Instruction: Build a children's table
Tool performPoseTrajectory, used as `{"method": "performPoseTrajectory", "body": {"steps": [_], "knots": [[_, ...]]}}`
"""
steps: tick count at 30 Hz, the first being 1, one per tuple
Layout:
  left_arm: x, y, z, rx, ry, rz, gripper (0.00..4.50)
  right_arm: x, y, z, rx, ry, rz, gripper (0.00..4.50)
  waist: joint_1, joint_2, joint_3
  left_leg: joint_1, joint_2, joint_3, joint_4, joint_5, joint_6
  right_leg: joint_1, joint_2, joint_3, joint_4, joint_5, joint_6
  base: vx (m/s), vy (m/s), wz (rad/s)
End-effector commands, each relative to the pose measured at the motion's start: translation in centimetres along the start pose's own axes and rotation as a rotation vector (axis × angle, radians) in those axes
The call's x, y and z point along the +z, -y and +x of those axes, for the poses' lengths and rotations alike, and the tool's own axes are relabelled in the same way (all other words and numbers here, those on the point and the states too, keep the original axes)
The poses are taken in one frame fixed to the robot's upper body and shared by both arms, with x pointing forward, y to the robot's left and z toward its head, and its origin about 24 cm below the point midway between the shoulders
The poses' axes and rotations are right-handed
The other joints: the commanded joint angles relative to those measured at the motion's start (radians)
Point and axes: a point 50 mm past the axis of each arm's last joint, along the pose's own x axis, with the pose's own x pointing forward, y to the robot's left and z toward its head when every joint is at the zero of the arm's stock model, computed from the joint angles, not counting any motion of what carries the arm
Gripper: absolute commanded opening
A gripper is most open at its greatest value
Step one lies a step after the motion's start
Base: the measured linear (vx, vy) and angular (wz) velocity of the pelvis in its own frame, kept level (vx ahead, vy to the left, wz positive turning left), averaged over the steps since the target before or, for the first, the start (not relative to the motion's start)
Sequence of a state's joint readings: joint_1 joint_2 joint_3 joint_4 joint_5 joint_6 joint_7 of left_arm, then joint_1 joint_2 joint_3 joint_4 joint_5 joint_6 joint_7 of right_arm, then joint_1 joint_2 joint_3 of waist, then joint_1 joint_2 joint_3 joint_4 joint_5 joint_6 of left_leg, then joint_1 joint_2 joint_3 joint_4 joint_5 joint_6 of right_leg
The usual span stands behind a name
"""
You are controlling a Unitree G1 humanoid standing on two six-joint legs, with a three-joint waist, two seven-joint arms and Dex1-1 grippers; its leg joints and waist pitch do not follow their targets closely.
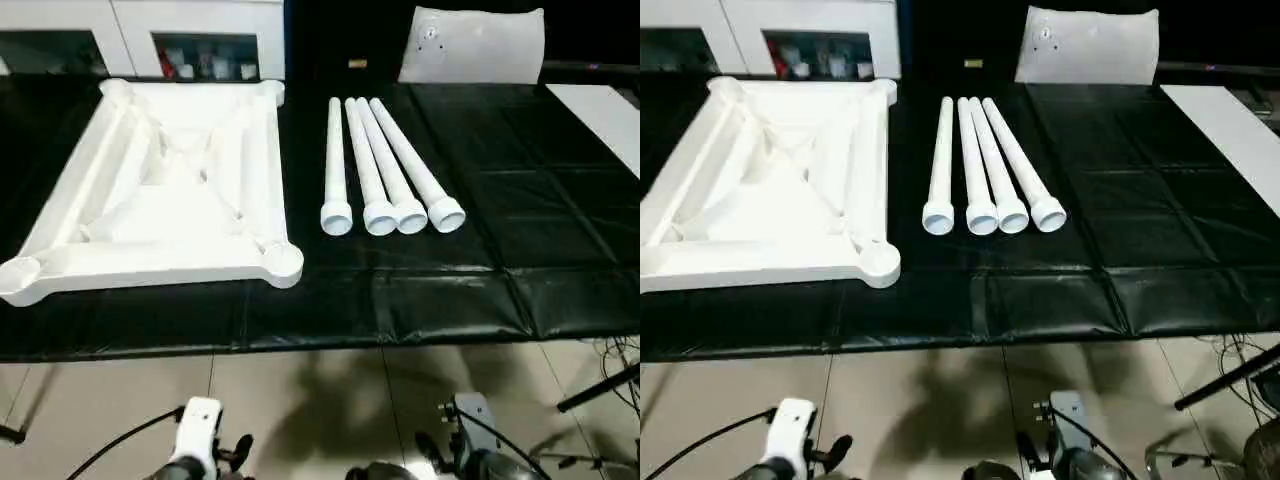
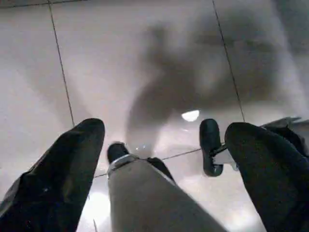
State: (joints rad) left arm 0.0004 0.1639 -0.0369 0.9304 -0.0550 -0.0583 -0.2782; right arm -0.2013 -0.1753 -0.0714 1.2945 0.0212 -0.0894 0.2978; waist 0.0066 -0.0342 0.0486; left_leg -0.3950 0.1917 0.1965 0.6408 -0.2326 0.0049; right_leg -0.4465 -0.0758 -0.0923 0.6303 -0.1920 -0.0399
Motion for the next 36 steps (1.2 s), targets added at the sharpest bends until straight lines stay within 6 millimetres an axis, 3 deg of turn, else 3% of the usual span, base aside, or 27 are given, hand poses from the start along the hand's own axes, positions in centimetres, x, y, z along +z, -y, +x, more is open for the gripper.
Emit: {"method": "performPoseTrajectory", "body": {"steps": [1, 2, 3, 4, 5, 6, 7, 8, 9, 10, 11, 12, 13, 14, 15, 16, 17, 19, 20, 21, 23, 28, 29, 30, 32, 33, 36], "knots": [[-0.9, -0.1, -0.2, 0.027, -0.02, -0.032, 4.46, -0.2, 0.2, -0.1, -0.021, -0.012, -0.008, 4.49, 0.002, 0.006, -0.054, 0.004, 0.019, -0.01, -0.044, 0.131, 0.315, 0.041, -0.063, 0.028, -0.094, 0.203, -0.317, -0.129, 0.012, 0.03], [-1.0, -0.1, -0.3, 0.033, -0.019, -0.041, 4.46, -0.2, 0.1, -0.1, -0.02, -0.007, -0.003, 4.49, 0.0, 0.011, -0.04, 0.023, 0.034, -0.012, -0.059, -0.147, 0.211, 0.041, -0.072, 0.016, -0.131, -0.219, -0.256, -0.129, 0.012, 0.03], [-1.1, -0.1, -0.3, 0.037, -0.02, -0.043, 4.46, -0.2, 0.1, -0.1, -0.021, -0.005, -0.004, 4.49, -0.007, 0.017, -0.017, 0.059, 0.047, -0.023, -0.068, -0.406, 0.069, 0.023, -0.075, 0.001, -0.164, -0.581, -0.154, -0.164, 0.036, -0.04], [-1.1, -0.1, -0.3, 0.039, -0.018, -0.044, 4.46, -0.2, 0.1, -0.1, -0.021, -0.002, -0.009, 4.49, -0.018, 0.017, 0.004, 0.08, 0.044, -0.029, -0.064, -0.52, 0.014, 0.007, -0.074, -0.021, -0.191, -0.73, -0.078, -0.155, 0.061, -0.15], [-1.2, -0.1, -0.3, 0.044, -0.015, -0.052, 4.46, -0.2, 0.1, -0.1, -0.018, 0.002, -0.009, 4.49, -0.044, 0.032, 0.029, 0.112, 0.06, -0.056, -0.09, -0.705, -0.068, 0.014, -0.05, -0.103, -0.231, -0.813, 0.048, -0.155, 0.061, -0.15], [-1.2, -0.1, -0.3, 0.044, -0.015, -0.052, 4.46, -0.2, 0.1, -0.1, -0.017, 0.002, -0.009, 4.49, -0.047, 0.043, 0.035, 0.079, 0.084, -0.06, -0.134, -0.784, -0.086, 0.058, -0.029, -0.134, -0.189, -0.712, 0.058, -0.068, 0.084, -0.26], [-1.3, -0.2, -0.3, 0.052, -0.011, -0.063, 4.46, -0.2, 0.0, -0.1, -0.016, 0.004, -0.007, 4.49, 0.02, 0.079, 0.033, -0.085, 0.078, -0.003, -0.253, -0.919, -0.165, 0.21, 0.005, -0.109, 0.091, -0.278, -0.035, -0.054, 0.011, -0.08], [-1.4, -0.2, -0.4, 0.054, -0.009, -0.057, 4.46, -0.2, 0.0, -0.1, -0.014, 0.007, -0.015, 4.49, 0.05, 0.057, 0.021, -0.05, 0.092, 0.012, -0.272, -0.899, -0.147, 0.19, 0.007, -0.054, 0.133, -0.272, -0.007, -0.054, 0.011, -0.08], [-1.4, -0.2, -0.4, 0.054, -0.007, -0.05, 4.46, -0.2, 0.0, -0.1, -0.011, 0.01, -0.023, 4.49, 0.052, -0.003, -0.01, 0.06, 0.067, 0.016, -0.178, -0.639, -0.131, 0.116, -0.061, 0.054, 0.043, -0.578, 0.029, -0.027, -0.116, 0.01], [-1.4, -0.2, -0.5, 0.054, -0.004, -0.046, 4.46, -0.2, 0.0, -0.1, -0.008, 0.012, -0.028, 4.49, 0.049, -0.048, -0.023, 0.12, 0.048, -0.027, -0.064, -0.485, -0.14, 0.049, -0.138, 0.077, -0.084, -0.814, 0.02, -0.005, -0.076, -0.26], [-1.3, -0.1, -0.5, 0.054, 0.002, -0.043, 4.46, -0.1, 0.0, -0.1, -0.001, 0.013, -0.047, 4.49, 0.072, -0.023, 0.008, 0.067, 0.0, -0.047, 0.066, -0.093, -0.04, 0.05, -0.202, 0.121, -0.196, -1.167, 0.047, -0.005, -0.076, -0.26], [-1.2, -0.1, -0.6, 0.049, 0.017, -0.035, 4.46, 0.0, 0.0, -0.1, 0.008, 0.022, -0.064, 4.49, 0.066, -0.03, 0.013, -0.001, -0.003, -0.078, 0.065, -0.05, -0.024, 0.119, -0.224, 0.136, -0.174, -1.101, 0.037, 0.016, 0.024, -0.34], [-0.8, -0.1, -0.7, 0.045, 0.047, -0.029, 4.46, 0.1, -0.2, -0.2, 0.031, 0.039, -0.079, 4.49, 0.082, -0.016, 0.01, -0.014, 0.018, -0.09, -0.031, -0.017, -0.046, 0.144, -0.165, 0.083, -0.131, -0.824, -0.004, 0.0, 0.0, 0.0], [-0.6, -0.2, -0.7, 0.042, 0.066, -0.026, 4.46, 0.2, -0.3, -0.2, 0.047, 0.051, -0.086, 4.49, 0.084, 0.022, -0.016, 0.056, 0.065, -0.098, -0.097, -0.06, -0.029, 0.103, -0.096, 0.06, -0.082, -0.396, -0.097, 0.0, 0.0, 0.0], [-0.1, -0.2, -0.9, 0.029, 0.107, -0.026, 4.46, 0.5, -0.5, -0.2, 0.087, 0.078, -0.1, 4.49, 0.057, 0.031, -0.02, 0.063, 0.085, -0.094, -0.103, -0.091, 0.001, 0.099, -0.08, 0.063, -0.048, -0.149, -0.188, 0.0, 0.0, 0.0], [-0.1, -0.1, -1.0, 0.025, 0.115, -0.027, 4.46, 0.6, -0.6, -0.2, 0.094, 0.082, -0.102, 4.49, 0.054, 0.036, -0.012, 0.047, 0.088, -0.092, -0.112, -0.112, 0.006, 0.11, -0.088, 0.064, -0.047, -0.094, -0.22, 0.0, 0.0, 0.0], [0.6, 0.1, -1.5, -0.025, 0.186, -0.032, 4.46, 0.9, -1.1, -0.2, 0.166, 0.114, -0.129, 4.49, 0.051, 0.034, -0.02, 0.031, 0.079, -0.083, -0.11, -0.087, 0.027, 0.128, -0.092, 0.06, -0.046, 0.001, -0.243, 0.0, 0.0, 0.0], [1.4, 0.5, -2.3, -0.091, 0.262, -0.013, 4.46, 1.4, -1.6, -0.3, 0.256, 0.142, -0.182, 4.49, 0.046, 0.027, -0.012, 0.027, 0.075, -0.07, -0.112, -0.14, 0.045, 0.126, -0.1, 0.063, -0.058, -0.025, -0.259, 0.0, 0.0, 0.0], [1.8, 0.7, -2.8, -0.12, 0.289, -0.002, 4.46, 1.6, -1.9, -0.4, 0.3, 0.158, -0.21, 4.49, 0.045, 0.025, -0.011, 0.019, 0.077, -0.069, -0.111, -0.166, 0.05, 0.132, -0.113, 0.067, -0.064, -0.068, -0.268, 0.0, 0.0, 0.0], [2.2, 0.9, -3.4, -0.157, 0.324, 0.016, 4.46, 1.9, -2.2, -0.5, 0.349, 0.178, -0.26, 4.49, 0.041, 0.026, -0.006, 0.023, 0.073, -0.064, -0.113, -0.175, 0.052, 0.126, -0.106, 0.069, -0.07, -0.102, -0.267, 0.0, 0.0, 0.0], [2.5, 1.2, -4.1, -0.195, 0.351, 0.048, 4.46, 2.1, -2.5, -0.6, 0.396, 0.194, -0.283, 4.49, 0.041, 0.028, -0.009, 0.028, 0.073, -0.062, -0.114, -0.146, 0.055, 0.126, -0.102, 0.07, -0.07, -0.088, -0.266, 0.0, 0.0, 0.0], [3.9, 3.0, -6.9, -0.385, 0.429, 0.089, 4.46, 2.5, -3.6, -1.0, 0.574, 0.244, -0.277, 4.49, 0.027, 0.024, -0.004, 0.026, 0.074, -0.056, -0.111, -0.11, 0.097, 0.126, -0.099, 0.071, -0.058, -0.002, -0.288, 0.0, 0.0, 0.0], [4.1, 3.3, -7.5, -0.42, 0.443, 0.101, 4.46, 2.5, -3.8, -1.1, 0.613, 0.254, -0.273, 4.49, 0.024, 0.026, 0.0, 0.024, 0.077, -0.056, -0.112, -0.113, 0.107, 0.125, -0.099, 0.071, -0.058, -0.001, -0.293, 0.0, 0.0, 0.0], [4.6, 3.8, -8.4, -0.463, 0.462, 0.105, 4.46, 2.6, -4.0, -1.3, 0.661, 0.266, -0.272, 4.49, 0.021, 0.022, 0.005, 0.024, 0.077, -0.053, -0.113, -0.124, 0.113, 0.123, -0.096, 0.072, -0.059, -0.011, -0.296, 0.0, 0.0, 0.0], [5.4, 4.6, -10.0, -0.53, 0.494, 0.108, 4.46, 2.8, -4.3, -1.5, 0.711, 0.294, -0.291, 4.49, 0.024, 0.027, 0.008, 0.024, 0.079, -0.053, -0.117, -0.133, 0.109, 0.121, -0.097, 0.073, -0.062, -0.041, -0.3, 0.0, 0.0, 0.0], [5.8, 4.7, -10.6, -0.545, 0.503, 0.112, 4.46, 2.8, -4.3, -1.6, 0.731, 0.3, -0.297, 4.49, 0.023, 0.026, 0.014, 0.028, 0.077, -0.048, -0.119, -0.137, 0.102, 0.116, -0.091, 0.073, -0.065, -0.062, -0.299, 0.0, 0.0, 0.0], [6.9, 4.9, -12.0, -0.568, 0.535, 0.12, 4.46, 3.0, -4.6, -1.8, 0.779, 0.324, -0.308, 4.49, 0.022, 0.026, 0.014, 0.03, 0.077, -0.043, -0.119, -0.155, 0.084, 0.115, -0.089, 0.074, -0.066, -0.093, -0.297, 0.0, 0.0, 0.0]]}}
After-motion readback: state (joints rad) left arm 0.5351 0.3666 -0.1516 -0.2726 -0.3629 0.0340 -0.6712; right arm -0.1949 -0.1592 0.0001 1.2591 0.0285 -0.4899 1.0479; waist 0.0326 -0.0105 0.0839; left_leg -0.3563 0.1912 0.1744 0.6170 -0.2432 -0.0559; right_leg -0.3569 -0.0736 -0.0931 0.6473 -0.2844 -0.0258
